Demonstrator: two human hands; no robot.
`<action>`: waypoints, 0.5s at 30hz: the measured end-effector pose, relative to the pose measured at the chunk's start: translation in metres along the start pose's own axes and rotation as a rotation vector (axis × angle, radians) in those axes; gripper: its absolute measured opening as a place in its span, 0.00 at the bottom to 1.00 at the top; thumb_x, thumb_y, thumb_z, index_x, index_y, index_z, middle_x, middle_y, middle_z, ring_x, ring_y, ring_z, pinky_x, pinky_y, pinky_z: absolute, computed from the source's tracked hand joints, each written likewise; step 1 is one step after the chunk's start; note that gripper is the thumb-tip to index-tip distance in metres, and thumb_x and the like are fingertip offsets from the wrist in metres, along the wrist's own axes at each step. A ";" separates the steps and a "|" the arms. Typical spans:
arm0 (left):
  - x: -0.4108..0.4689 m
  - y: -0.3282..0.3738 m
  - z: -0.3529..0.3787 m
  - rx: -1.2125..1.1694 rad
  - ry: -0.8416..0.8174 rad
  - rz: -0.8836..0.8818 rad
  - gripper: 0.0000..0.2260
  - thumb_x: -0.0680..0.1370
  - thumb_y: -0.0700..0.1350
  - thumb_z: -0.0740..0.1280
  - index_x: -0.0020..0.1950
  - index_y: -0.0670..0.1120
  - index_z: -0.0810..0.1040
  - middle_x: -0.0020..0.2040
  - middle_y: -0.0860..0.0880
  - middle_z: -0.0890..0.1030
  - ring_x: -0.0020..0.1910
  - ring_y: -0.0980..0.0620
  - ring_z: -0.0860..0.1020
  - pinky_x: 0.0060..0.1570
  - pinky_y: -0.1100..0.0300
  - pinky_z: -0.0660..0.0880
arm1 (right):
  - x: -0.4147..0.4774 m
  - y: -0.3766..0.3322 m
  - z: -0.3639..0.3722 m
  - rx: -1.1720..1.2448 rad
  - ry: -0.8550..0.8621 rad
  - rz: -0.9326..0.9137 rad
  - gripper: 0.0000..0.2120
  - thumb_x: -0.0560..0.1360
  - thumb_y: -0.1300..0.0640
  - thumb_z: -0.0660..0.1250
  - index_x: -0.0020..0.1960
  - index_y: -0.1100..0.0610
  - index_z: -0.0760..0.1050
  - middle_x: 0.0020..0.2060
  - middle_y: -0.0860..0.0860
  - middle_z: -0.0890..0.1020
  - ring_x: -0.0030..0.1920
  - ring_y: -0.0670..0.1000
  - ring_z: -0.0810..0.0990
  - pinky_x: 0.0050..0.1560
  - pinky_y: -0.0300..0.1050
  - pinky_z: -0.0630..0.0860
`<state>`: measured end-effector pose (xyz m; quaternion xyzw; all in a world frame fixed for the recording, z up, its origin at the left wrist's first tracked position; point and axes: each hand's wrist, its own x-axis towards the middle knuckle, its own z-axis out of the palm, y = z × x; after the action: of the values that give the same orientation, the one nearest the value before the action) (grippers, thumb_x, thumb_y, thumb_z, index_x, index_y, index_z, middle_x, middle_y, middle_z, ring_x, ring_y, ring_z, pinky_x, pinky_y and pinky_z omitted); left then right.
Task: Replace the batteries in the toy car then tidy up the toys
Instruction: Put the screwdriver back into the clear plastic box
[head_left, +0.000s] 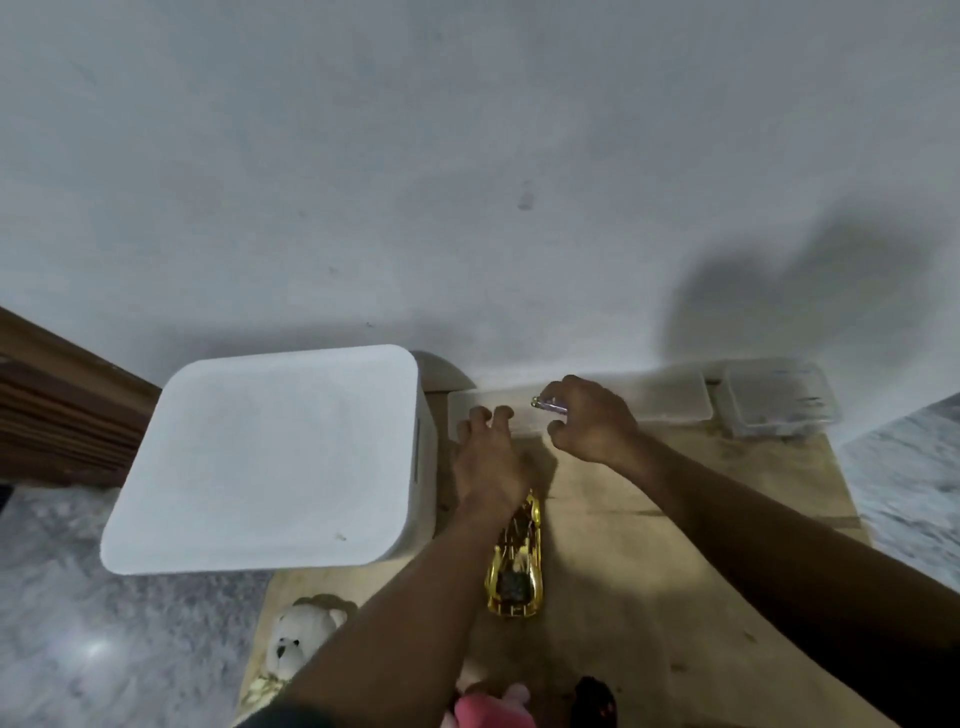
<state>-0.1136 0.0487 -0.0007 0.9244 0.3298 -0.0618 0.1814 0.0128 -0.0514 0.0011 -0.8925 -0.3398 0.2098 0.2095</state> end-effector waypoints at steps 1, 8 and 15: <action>0.009 -0.001 -0.002 0.052 -0.011 0.014 0.29 0.74 0.46 0.71 0.74 0.52 0.67 0.71 0.46 0.69 0.69 0.43 0.68 0.63 0.47 0.73 | 0.004 -0.003 0.001 -0.098 -0.039 -0.038 0.21 0.71 0.54 0.70 0.64 0.48 0.75 0.57 0.47 0.76 0.55 0.54 0.79 0.51 0.45 0.74; 0.044 -0.023 0.002 0.247 -0.084 0.102 0.32 0.74 0.37 0.72 0.76 0.48 0.66 0.73 0.42 0.68 0.74 0.41 0.64 0.69 0.51 0.69 | 0.020 -0.007 0.027 -0.479 -0.078 -0.168 0.25 0.74 0.50 0.70 0.68 0.54 0.67 0.63 0.53 0.69 0.52 0.59 0.80 0.41 0.48 0.75; 0.057 -0.025 0.007 0.290 -0.097 0.109 0.34 0.74 0.40 0.74 0.76 0.49 0.63 0.71 0.41 0.69 0.71 0.39 0.67 0.60 0.53 0.75 | 0.022 -0.001 0.039 -0.468 -0.012 -0.220 0.22 0.75 0.55 0.68 0.66 0.56 0.68 0.63 0.55 0.72 0.50 0.57 0.81 0.42 0.48 0.75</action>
<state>-0.0851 0.0974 -0.0275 0.9533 0.2578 -0.1433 0.0648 0.0073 -0.0263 -0.0353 -0.8732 -0.4753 0.1069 0.0167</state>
